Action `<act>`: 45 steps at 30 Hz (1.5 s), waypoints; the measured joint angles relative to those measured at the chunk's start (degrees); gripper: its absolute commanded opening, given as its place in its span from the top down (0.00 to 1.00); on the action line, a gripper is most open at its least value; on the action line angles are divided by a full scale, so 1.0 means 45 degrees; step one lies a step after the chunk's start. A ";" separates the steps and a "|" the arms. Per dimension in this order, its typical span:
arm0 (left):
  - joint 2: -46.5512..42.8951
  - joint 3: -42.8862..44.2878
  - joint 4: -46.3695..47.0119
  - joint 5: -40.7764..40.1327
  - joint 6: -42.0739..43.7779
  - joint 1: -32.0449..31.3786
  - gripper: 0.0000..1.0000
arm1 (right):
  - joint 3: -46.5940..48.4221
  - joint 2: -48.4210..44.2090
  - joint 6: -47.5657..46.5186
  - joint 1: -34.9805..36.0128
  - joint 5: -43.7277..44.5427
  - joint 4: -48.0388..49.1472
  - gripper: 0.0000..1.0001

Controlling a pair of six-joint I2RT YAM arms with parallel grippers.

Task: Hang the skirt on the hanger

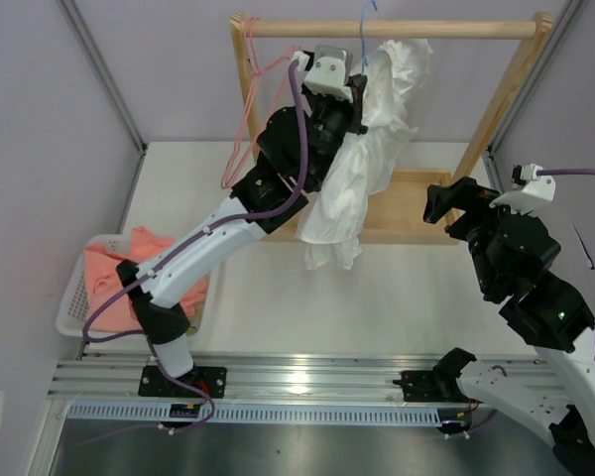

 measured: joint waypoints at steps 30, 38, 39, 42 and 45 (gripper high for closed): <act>0.3288 0.2118 -0.1506 0.1783 -0.1360 0.1962 0.49 | -0.0355 -0.0199 0.0165 -0.0005 0.0010 -0.1049 0.01; 0.0597 0.0005 -0.1846 0.2482 -0.1341 0.1889 0.28 | -0.0622 -0.0131 0.0126 -0.0015 -0.0189 -0.0782 0.00; 0.0087 -0.0291 -0.1885 0.2637 -0.1345 0.1875 0.21 | -0.0680 -0.0131 0.0126 -0.0015 -0.0277 -0.0763 0.01; -0.1787 -0.1656 -0.2336 0.2977 -0.1418 0.1715 0.19 | -0.0942 -0.0121 0.0131 -0.0015 -0.0573 -0.0738 0.01; -0.4294 -0.4410 -0.2438 0.3162 -0.1773 0.1433 0.19 | -0.1190 -0.0058 0.0194 -0.0015 -0.0816 -0.0811 0.01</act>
